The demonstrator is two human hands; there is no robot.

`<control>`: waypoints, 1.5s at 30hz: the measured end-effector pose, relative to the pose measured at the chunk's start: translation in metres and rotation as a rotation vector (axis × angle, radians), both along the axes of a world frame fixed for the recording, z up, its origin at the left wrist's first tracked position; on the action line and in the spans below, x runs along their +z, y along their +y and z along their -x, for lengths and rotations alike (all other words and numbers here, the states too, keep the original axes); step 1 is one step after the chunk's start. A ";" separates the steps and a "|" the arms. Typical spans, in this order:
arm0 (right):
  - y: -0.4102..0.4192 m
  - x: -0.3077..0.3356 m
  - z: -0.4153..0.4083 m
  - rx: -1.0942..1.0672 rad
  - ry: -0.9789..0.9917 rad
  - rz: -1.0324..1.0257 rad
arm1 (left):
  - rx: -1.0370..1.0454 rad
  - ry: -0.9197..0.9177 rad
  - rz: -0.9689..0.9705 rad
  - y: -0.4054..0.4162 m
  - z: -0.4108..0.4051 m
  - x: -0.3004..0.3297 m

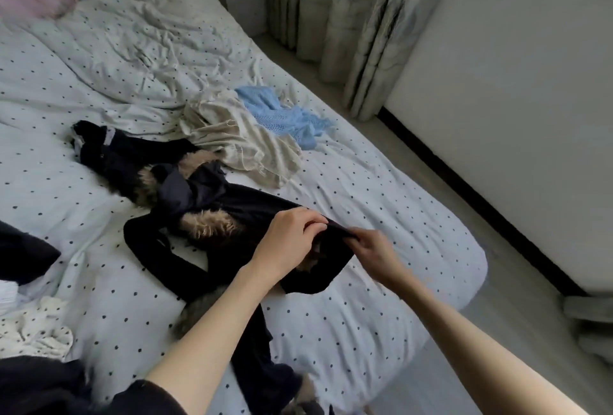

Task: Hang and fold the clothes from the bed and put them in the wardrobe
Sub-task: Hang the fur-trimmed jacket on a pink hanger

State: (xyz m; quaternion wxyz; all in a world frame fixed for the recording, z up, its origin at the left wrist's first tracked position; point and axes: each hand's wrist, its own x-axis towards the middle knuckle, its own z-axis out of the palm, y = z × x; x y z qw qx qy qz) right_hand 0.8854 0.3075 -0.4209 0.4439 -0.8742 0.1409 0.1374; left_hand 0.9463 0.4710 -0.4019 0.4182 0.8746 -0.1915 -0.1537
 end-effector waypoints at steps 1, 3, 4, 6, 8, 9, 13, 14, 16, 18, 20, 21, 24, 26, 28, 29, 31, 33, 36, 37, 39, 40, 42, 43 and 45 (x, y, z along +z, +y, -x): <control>-0.011 0.005 0.002 -0.059 0.007 -0.012 | -0.021 -0.005 0.007 -0.007 0.002 0.000; -0.039 0.014 0.015 -0.222 0.021 -0.040 | -0.106 -0.017 -0.042 -0.025 0.010 -0.001; -0.052 0.017 0.022 -0.310 0.032 -0.059 | -0.153 -0.027 -0.106 -0.030 0.013 -0.005; -0.081 0.020 0.038 -0.508 0.046 -0.062 | -0.236 -0.061 -0.250 -0.039 0.021 -0.017; -0.101 0.016 0.048 -0.687 0.047 -0.009 | -0.264 -0.055 -0.342 -0.037 0.026 -0.030; -0.111 0.014 0.054 -0.774 0.043 0.010 | -0.281 -0.044 -0.379 -0.038 0.030 -0.037; -0.125 -0.002 0.061 -0.852 0.094 0.065 | -0.225 -0.021 -0.522 -0.027 0.034 -0.059; -0.122 -0.005 0.060 -0.815 0.135 0.067 | -0.199 -0.015 -0.559 -0.023 0.032 -0.064; -0.111 -0.014 0.059 -0.708 0.216 0.047 | -0.142 -0.012 -0.627 -0.010 0.026 -0.071; -0.097 -0.024 0.055 -0.605 0.276 0.075 | -0.081 -0.007 -0.683 0.001 0.018 -0.075; -0.077 -0.033 0.048 -0.486 0.300 0.117 | -0.015 -0.026 -0.728 0.011 0.007 -0.077; -0.067 -0.037 0.043 -0.412 0.303 0.127 | 0.030 -0.052 -0.738 0.014 0.001 -0.078; -0.038 -0.048 0.030 -0.225 0.293 0.118 | 0.136 -0.123 -0.707 0.020 -0.023 -0.080; -0.028 -0.051 0.025 -0.189 0.276 0.090 | 0.091 -0.047 -0.763 0.022 -0.041 -0.079; -0.025 -0.053 0.021 -0.182 0.251 0.075 | 0.052 -0.015 -0.849 0.023 -0.047 -0.077; -0.026 -0.052 0.019 -0.191 0.232 0.069 | 0.028 -0.077 -0.881 0.021 -0.043 -0.075; -0.030 -0.048 0.013 -0.218 0.194 0.074 | -0.039 -0.250 -0.884 0.008 -0.024 -0.067; -0.035 -0.043 0.005 -0.227 0.172 0.104 | -0.183 -0.283 -0.771 -0.011 -0.001 -0.060; -0.038 -0.039 -0.009 -0.243 0.160 0.120 | -0.529 0.109 -0.581 -0.035 0.016 -0.053; -0.039 -0.039 -0.013 -0.253 0.154 0.121 | -0.557 0.207 -0.531 -0.037 0.015 -0.051; -0.037 -0.039 -0.022 -0.240 0.150 0.131 | -0.348 0.148 -0.420 -0.030 0.003 -0.052; -0.033 -0.041 -0.026 -0.215 0.150 0.144 | -0.174 0.070 -0.381 -0.022 -0.004 -0.055; -0.023 -0.045 -0.033 -0.145 0.149 0.167 | 0.127 -0.012 -0.381 -0.002 -0.023 -0.062; -0.017 -0.048 -0.037 -0.113 0.150 0.162 | 0.222 0.024 -0.416 0.010 -0.033 -0.067; -0.001 -0.057 -0.047 -0.055 0.158 0.146 | 0.310 0.257 -0.421 0.027 -0.049 -0.078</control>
